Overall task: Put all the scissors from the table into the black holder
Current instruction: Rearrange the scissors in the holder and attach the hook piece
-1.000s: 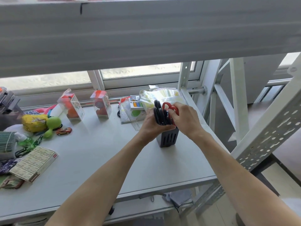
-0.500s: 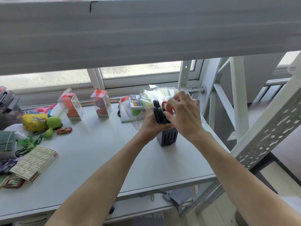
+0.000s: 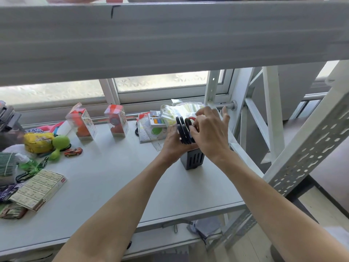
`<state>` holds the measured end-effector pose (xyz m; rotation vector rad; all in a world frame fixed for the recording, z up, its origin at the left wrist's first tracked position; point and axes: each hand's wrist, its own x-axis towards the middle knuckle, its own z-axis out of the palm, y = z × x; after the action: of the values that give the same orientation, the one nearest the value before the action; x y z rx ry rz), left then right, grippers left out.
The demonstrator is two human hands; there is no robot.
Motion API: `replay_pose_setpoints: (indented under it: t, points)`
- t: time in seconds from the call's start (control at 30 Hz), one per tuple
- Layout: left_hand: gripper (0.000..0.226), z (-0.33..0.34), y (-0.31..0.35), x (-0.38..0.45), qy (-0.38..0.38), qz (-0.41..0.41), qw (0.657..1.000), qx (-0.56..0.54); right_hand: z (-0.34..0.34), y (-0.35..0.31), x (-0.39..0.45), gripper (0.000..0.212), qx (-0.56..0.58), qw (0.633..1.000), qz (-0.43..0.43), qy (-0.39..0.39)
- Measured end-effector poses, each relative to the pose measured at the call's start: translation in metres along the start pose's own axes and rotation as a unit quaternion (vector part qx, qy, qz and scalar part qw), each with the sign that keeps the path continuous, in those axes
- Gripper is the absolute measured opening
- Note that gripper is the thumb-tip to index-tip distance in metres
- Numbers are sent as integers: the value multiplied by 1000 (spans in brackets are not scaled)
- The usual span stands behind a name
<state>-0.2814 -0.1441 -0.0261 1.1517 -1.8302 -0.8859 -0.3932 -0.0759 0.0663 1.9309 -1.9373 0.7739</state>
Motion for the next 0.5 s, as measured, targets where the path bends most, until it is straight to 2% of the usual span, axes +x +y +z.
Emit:
replay_pose_setpoints:
  t: [0.17,0.3,0.43,0.5]
  points:
    - [70,5,2,2,9,-19,1000,-10,-13,-5,7,16,94,995,17,19]
    - [74,6,2,-4,-3,-37,999,-23,-21,8,8,20,150,981,53,108]
    - [83,11,2,-12,7,-46,998,-36,-40,18,19,25,300,925,94,213]
    - [84,14,4,-14,16,-48,998,-43,-47,29,26,26,334,892,131,275]
